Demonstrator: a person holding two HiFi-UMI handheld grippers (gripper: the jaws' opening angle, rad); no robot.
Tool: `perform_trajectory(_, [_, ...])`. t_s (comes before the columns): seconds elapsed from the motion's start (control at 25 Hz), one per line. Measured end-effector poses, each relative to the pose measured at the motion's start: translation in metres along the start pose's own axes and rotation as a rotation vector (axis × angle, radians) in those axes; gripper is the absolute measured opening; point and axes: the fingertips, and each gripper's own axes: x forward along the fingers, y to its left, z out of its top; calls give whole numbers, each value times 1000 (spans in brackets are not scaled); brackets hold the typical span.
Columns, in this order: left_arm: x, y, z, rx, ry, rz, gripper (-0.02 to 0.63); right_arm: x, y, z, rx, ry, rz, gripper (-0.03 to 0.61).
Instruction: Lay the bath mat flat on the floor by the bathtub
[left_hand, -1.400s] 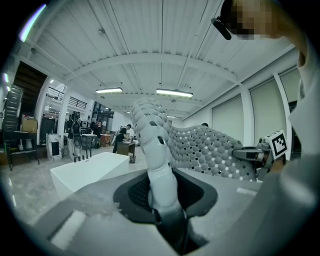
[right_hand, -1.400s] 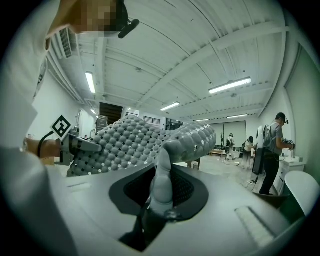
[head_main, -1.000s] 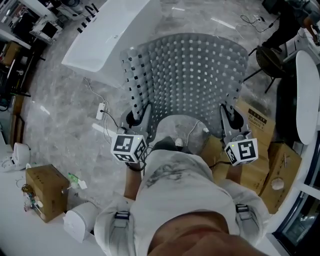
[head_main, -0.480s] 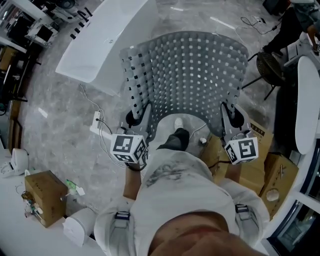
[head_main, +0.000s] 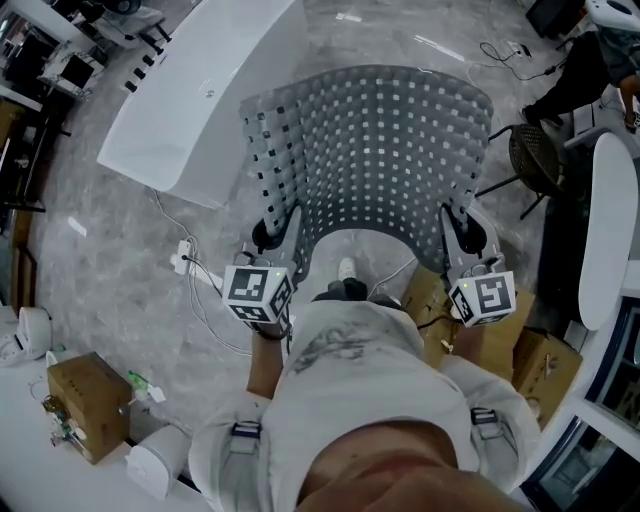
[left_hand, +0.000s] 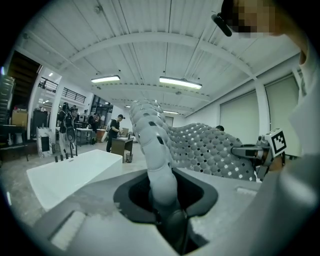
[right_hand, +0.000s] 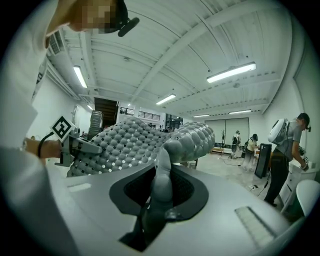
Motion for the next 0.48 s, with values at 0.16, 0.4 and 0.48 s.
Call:
perform_trajectory(0.16, [-30, -1, -3, 4, 11, -50, 101, -28, 27, 3, 4, 15, -51, 55])
perform_trajectory(0.4, [8, 0, -10, 6, 9, -47, 101, -4, -4, -14, 4, 20, -57, 55])
perform_trajectory(0.48, [20, -4, -14, 4, 5, -38, 100, 3, -17, -21, -1, 17, -47, 55])
